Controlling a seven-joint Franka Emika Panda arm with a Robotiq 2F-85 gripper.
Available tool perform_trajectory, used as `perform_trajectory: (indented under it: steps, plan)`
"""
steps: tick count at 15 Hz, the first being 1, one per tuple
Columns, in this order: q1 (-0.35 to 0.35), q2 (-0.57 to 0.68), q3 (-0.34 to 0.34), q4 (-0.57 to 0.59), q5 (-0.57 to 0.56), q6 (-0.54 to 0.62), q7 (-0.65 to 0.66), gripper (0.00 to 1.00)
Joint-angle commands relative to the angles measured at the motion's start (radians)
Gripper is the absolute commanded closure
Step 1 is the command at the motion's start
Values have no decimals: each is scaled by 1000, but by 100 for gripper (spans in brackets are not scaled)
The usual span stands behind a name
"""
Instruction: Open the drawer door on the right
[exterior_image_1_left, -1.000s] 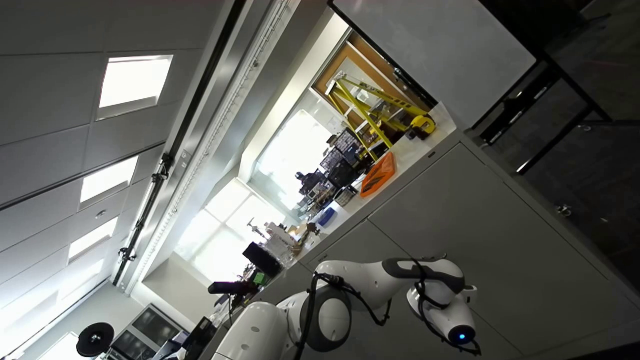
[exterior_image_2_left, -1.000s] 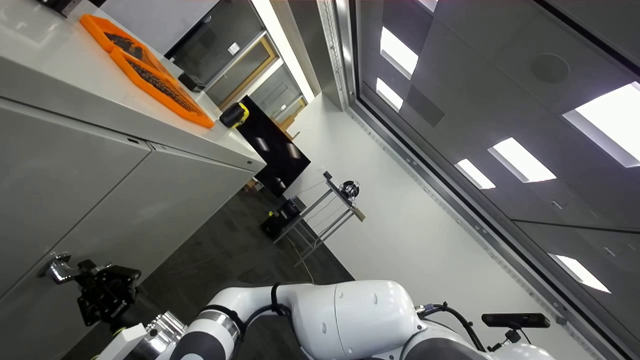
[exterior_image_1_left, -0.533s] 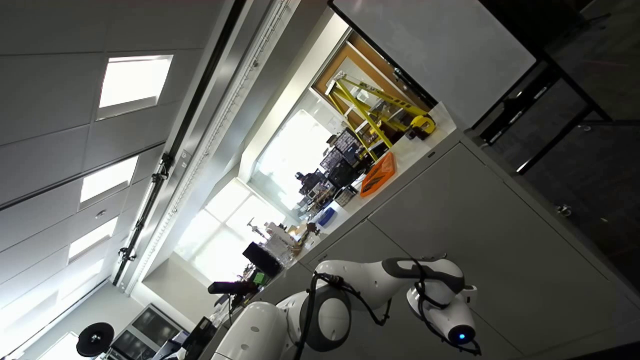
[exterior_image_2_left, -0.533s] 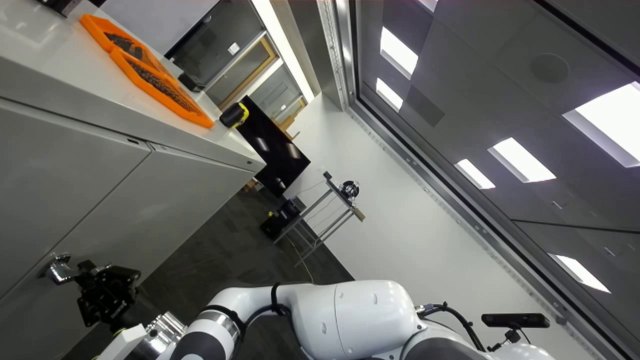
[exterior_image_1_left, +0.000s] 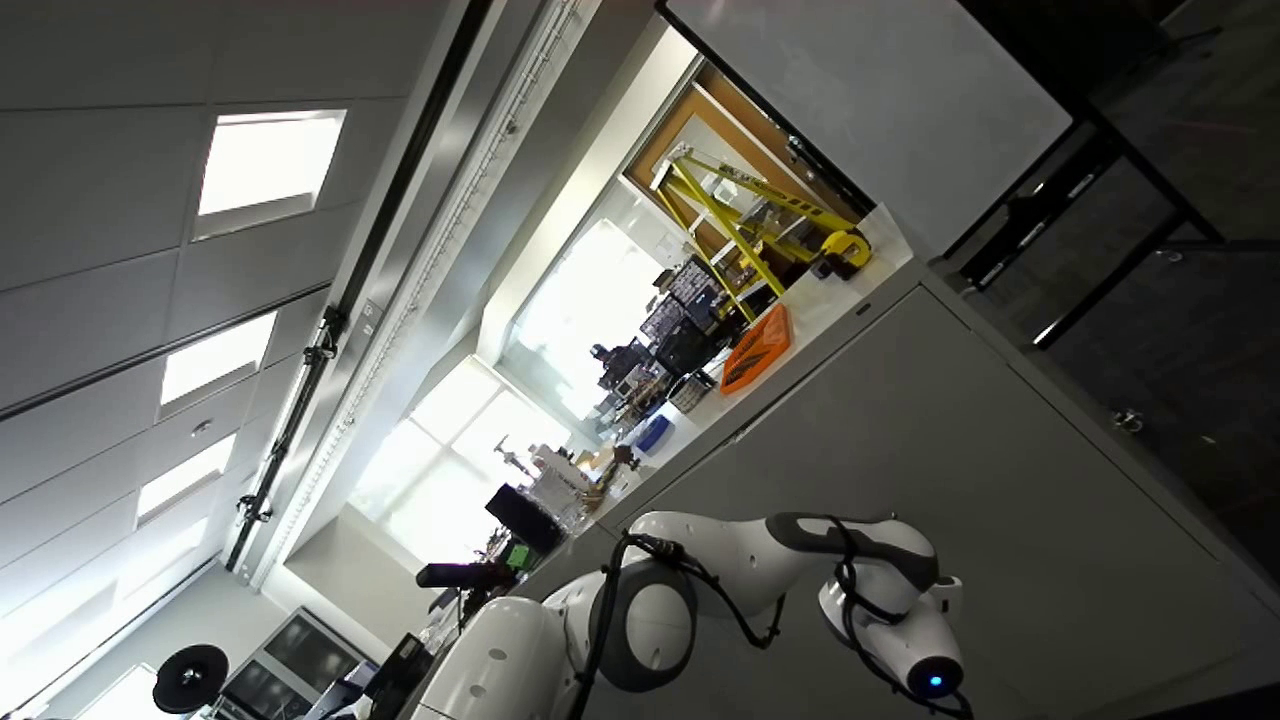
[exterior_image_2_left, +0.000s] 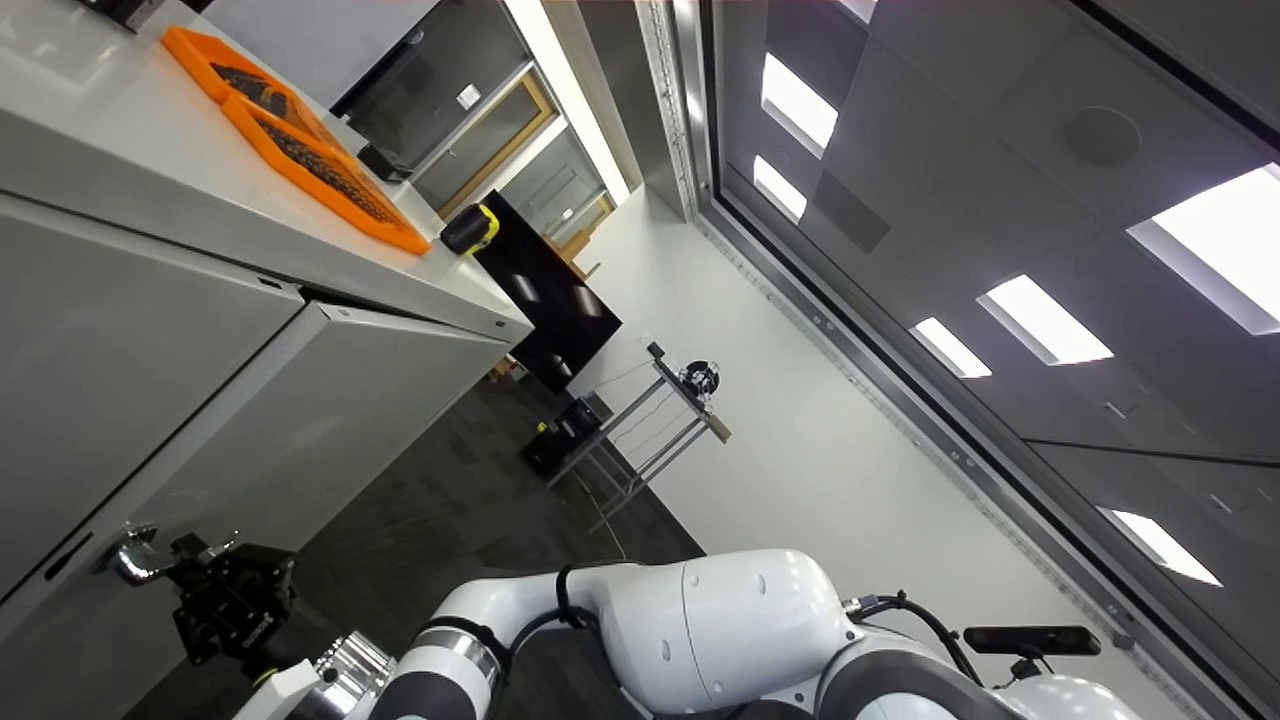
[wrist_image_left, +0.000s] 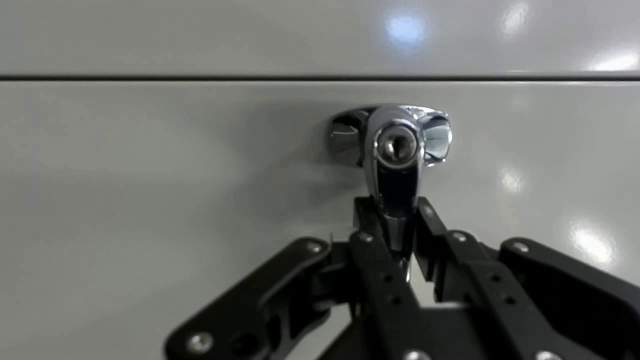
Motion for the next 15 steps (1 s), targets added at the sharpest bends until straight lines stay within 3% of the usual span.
perform_trajectory:
  steps: [1,5,15]
  plan:
    - [-42,-92,-17,-147,-43,-65,-2,94]
    - [-62,-130,-49,-218,-136,-113,28,94]
    - [-149,-194,-151,-290,-556,-248,152,94]
